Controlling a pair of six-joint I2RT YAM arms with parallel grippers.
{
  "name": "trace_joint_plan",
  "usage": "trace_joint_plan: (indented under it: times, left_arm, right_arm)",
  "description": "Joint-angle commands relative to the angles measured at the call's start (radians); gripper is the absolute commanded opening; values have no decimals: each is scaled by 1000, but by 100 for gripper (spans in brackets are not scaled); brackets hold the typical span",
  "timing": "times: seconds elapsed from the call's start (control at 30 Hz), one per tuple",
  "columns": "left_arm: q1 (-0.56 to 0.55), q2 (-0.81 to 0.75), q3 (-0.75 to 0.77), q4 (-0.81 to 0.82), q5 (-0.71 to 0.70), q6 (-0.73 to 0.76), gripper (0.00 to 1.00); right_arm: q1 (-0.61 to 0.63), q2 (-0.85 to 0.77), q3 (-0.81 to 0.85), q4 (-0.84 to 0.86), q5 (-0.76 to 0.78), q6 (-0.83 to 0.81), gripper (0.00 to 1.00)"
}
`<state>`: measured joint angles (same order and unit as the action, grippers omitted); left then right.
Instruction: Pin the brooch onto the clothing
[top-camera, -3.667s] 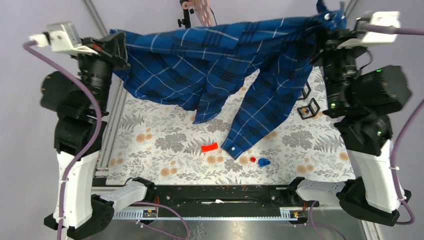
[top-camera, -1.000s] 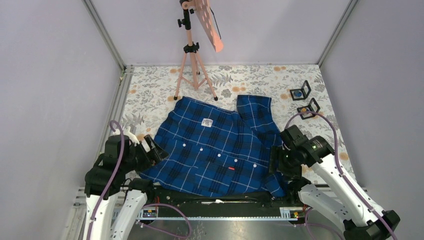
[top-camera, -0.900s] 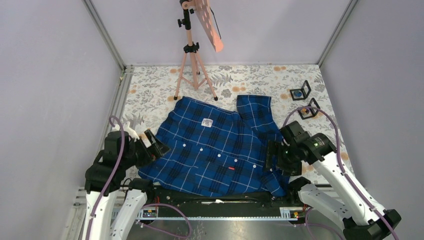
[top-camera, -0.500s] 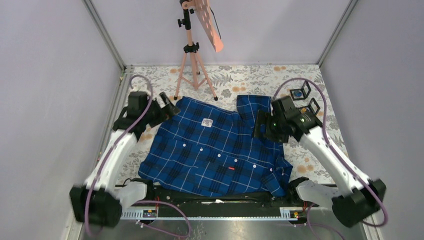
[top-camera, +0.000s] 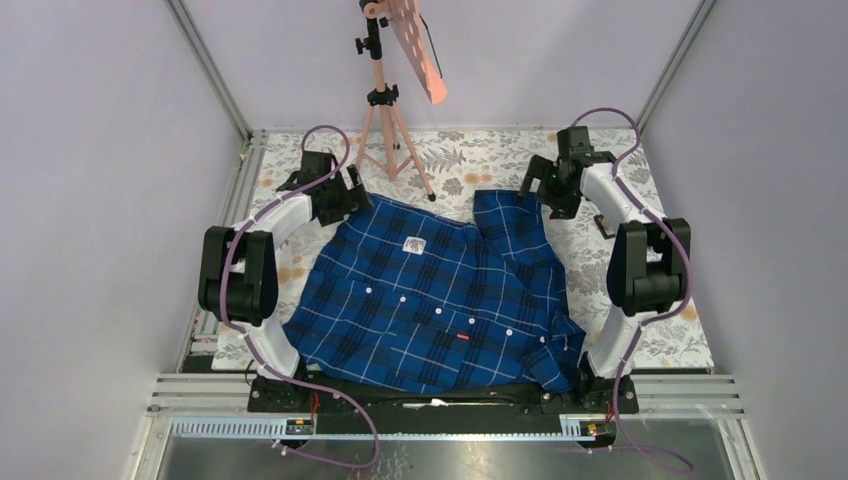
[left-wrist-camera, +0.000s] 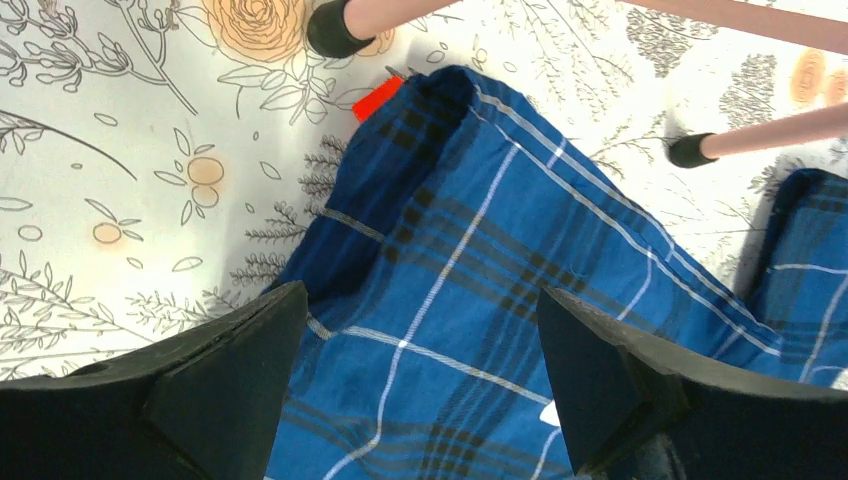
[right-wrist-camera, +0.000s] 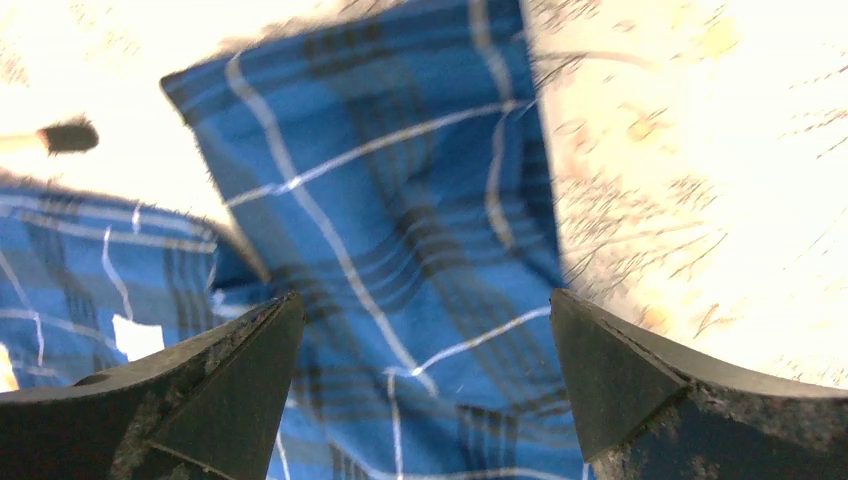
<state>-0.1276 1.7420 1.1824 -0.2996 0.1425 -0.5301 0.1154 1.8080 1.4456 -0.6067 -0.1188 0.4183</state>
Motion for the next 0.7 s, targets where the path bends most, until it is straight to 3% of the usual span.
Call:
trace_joint_plan:
  times: [0.0, 0.13, 0.57, 0.67]
  left_arm:
    - [3, 54, 77, 39, -51, 41, 94]
    - [2, 112, 129, -2, -76, 54, 91]
    - [-21, 210, 208, -50, -76, 55, 64]
    - [-24, 222, 214, -52, -74, 55, 55]
  right_arm:
    - [-70, 104, 113, -2, -22, -29, 99]
    - [-104, 232, 241, -32, -51, -36, 98]
    - [-104, 459, 473, -74, -123, -22, 87]
    - [-105, 490, 504, -76, -151, -18, 79]
